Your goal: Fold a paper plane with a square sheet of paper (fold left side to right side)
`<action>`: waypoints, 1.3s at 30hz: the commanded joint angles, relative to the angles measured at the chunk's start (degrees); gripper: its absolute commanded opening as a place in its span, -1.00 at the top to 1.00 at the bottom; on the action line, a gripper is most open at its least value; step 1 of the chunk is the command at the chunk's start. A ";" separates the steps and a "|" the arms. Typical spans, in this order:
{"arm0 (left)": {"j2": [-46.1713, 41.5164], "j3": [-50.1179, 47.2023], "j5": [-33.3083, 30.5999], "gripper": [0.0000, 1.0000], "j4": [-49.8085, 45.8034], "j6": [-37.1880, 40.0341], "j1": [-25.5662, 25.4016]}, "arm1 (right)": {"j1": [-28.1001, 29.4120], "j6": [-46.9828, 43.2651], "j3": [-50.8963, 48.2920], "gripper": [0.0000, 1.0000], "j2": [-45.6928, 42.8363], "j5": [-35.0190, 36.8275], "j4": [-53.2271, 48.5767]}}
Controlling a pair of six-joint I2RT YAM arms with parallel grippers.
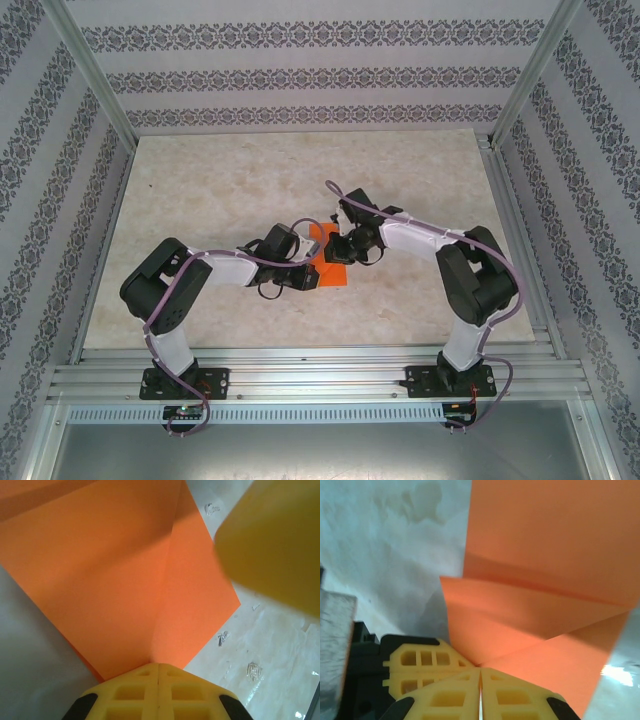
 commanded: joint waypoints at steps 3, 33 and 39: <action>1.32 -2.58 -4.76 0.89 -4.18 1.86 -0.60 | 1.86 -1.09 2.52 0.81 4.54 -2.19 -1.25; 0.13 -8.79 -6.78 0.91 -3.29 1.18 -0.87 | -10.67 -8.73 10.44 0.79 13.22 11.23 -9.35; -1.90 -8.95 -5.33 0.80 -1.59 0.33 -0.91 | -12.05 -9.58 10.43 0.76 9.91 10.97 -9.51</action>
